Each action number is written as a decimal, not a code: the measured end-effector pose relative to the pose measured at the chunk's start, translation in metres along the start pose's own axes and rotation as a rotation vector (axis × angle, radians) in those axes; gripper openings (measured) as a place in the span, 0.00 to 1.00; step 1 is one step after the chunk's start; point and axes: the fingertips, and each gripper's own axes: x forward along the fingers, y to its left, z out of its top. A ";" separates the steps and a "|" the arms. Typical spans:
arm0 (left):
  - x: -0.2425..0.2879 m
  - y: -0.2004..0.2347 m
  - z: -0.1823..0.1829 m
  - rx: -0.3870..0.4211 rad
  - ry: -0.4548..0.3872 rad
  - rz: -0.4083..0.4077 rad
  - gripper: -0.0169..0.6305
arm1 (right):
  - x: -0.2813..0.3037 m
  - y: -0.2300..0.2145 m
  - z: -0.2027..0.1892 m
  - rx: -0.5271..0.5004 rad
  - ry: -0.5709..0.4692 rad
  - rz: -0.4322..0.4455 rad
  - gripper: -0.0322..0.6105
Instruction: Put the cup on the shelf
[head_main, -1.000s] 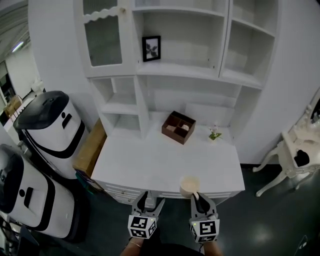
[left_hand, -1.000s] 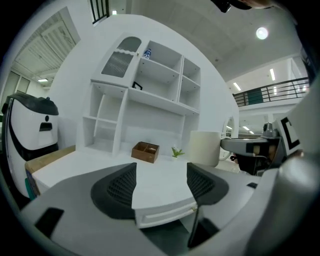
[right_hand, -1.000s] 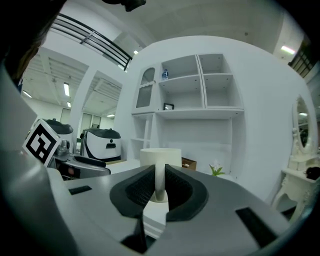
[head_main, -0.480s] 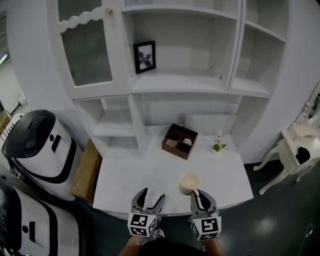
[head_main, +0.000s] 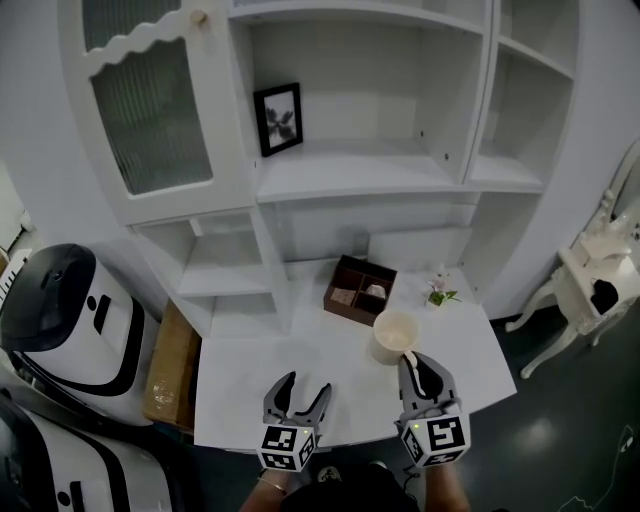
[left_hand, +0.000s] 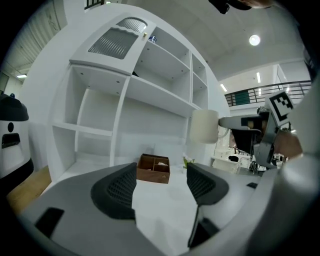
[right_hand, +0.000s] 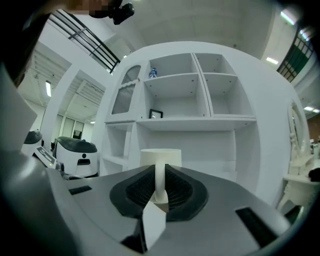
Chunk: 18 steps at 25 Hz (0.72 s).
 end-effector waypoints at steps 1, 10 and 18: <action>0.002 0.001 0.002 -0.003 -0.003 -0.006 0.51 | 0.004 -0.004 0.010 -0.008 -0.012 0.000 0.13; 0.027 0.006 0.017 -0.021 -0.024 -0.013 0.51 | 0.030 -0.045 0.136 -0.123 -0.248 0.016 0.13; 0.051 0.003 0.030 -0.018 -0.049 -0.018 0.51 | 0.060 -0.068 0.211 -0.202 -0.328 0.057 0.13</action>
